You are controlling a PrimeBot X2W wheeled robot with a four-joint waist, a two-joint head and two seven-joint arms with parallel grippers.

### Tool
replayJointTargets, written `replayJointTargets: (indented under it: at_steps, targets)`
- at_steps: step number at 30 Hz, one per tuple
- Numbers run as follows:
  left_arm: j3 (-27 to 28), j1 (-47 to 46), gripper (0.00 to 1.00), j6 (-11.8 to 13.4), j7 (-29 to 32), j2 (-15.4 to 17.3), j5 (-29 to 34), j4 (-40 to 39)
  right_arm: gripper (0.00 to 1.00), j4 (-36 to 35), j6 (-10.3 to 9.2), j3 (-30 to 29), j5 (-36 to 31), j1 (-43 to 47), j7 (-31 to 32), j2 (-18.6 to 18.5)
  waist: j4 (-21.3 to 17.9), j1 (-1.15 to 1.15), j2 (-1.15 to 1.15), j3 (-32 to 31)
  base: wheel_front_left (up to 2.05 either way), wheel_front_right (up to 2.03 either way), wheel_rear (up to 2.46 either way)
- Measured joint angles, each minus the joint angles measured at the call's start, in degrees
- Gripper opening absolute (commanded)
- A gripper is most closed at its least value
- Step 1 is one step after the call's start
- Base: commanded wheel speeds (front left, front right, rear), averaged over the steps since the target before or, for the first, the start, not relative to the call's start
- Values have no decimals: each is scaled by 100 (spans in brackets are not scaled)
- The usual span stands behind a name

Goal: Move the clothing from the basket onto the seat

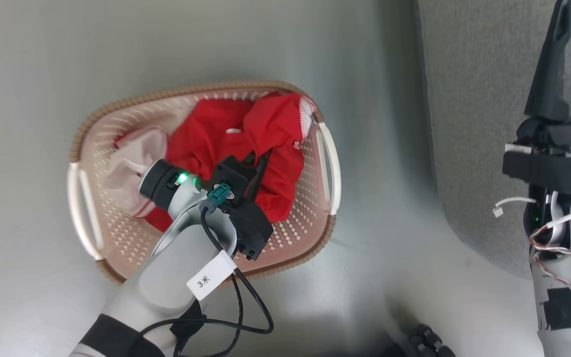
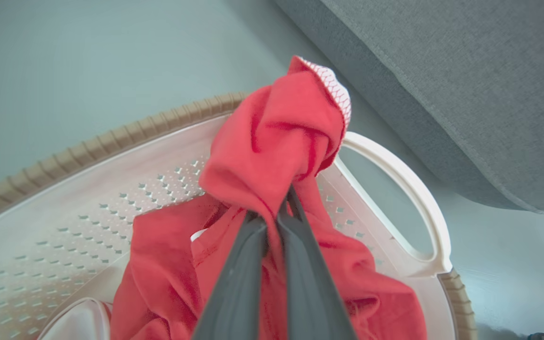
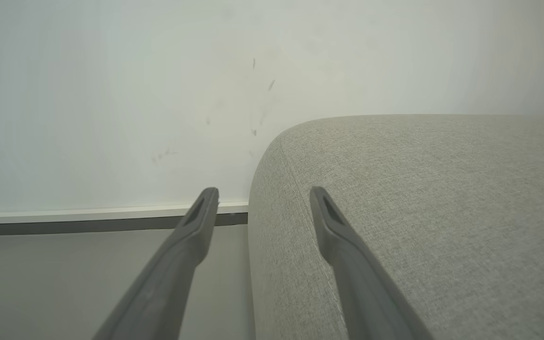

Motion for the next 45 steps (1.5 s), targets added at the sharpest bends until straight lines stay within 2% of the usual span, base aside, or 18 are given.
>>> replayJointTargets:
  at_steps: [6,15,24,31,45]
  targets:
    - [-55,-18,0,-57,-25,-13,-31,-35,100,216,52,-58,-74,256,0,-13,179,0,0,-416,0,0,0]
    - [91,-266,0,-303,-32,-34,-32,-174,100,623,152,-77,-75,571,0,-2,503,-1,0,-1146,0,0,0]
    - [214,-268,0,-437,-32,-46,-91,-409,100,998,252,-68,-76,694,1,5,728,-1,0,-1837,0,0,0]
    - [361,-285,0,-504,-32,93,-134,-498,100,1277,301,2,-76,853,4,58,851,-1,-1,-2376,0,0,0]
    - [525,-258,0,-559,-32,213,-345,-682,100,1912,512,566,-201,1145,5,140,1002,-1,-1,-3446,0,0,0]
